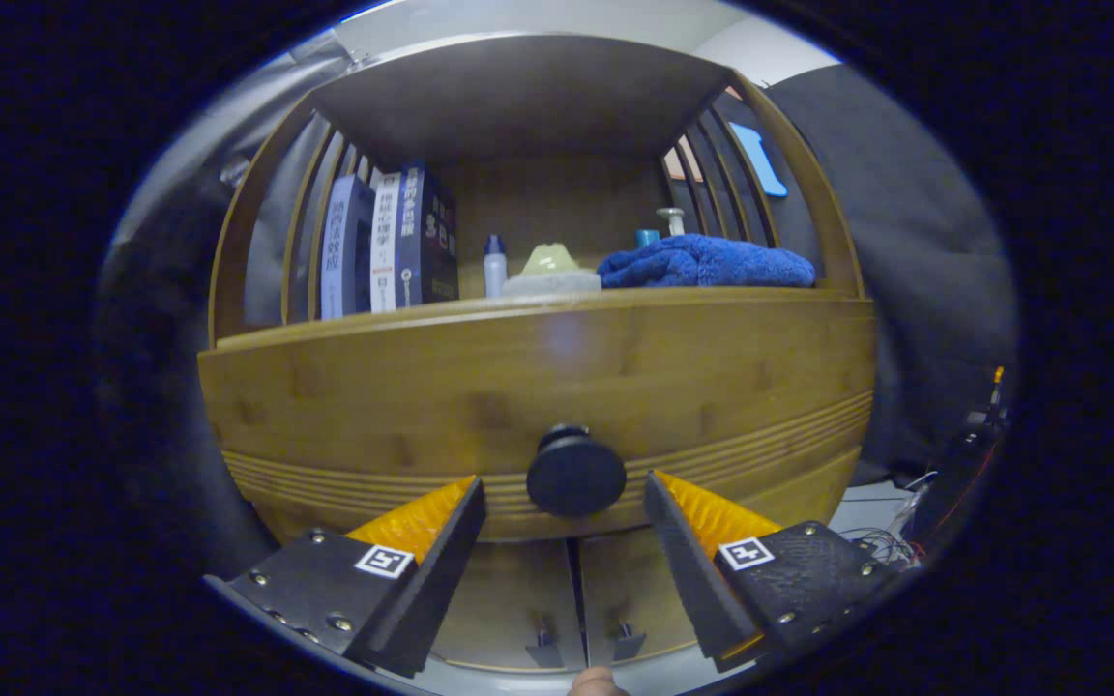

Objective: Pull open the drawer, take out the items inside it, and place them on the countertop above the cabinet.

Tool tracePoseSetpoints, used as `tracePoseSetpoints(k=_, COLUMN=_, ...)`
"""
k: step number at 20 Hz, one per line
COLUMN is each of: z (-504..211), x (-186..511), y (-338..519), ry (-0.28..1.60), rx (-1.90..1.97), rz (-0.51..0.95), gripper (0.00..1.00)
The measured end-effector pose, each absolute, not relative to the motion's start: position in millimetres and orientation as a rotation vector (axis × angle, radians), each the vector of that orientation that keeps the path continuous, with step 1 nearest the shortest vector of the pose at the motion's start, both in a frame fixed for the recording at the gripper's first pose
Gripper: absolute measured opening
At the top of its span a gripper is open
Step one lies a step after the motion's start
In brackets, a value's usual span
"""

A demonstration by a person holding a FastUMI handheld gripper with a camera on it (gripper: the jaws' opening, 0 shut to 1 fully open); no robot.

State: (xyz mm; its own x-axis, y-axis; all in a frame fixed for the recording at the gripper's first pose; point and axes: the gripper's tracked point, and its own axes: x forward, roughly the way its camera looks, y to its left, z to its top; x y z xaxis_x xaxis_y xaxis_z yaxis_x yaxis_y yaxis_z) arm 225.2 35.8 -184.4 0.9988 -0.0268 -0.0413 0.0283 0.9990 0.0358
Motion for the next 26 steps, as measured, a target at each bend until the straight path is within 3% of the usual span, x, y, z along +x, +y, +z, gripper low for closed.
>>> tracePoseSetpoints(k=6, z=-189.8, x=176.8, y=40.4, ry=0.130, rx=-0.007, rz=-0.025, gripper=0.99)
tracePoseSetpoints(k=14, z=-114.9, x=108.0, y=20.5, ry=0.139, rx=-0.130, rz=-0.082, gripper=0.99)
tracePoseSetpoints(k=26, z=63.6, x=1.0, y=36.3, ry=0.005, rx=-0.102, rz=0.023, gripper=0.97)
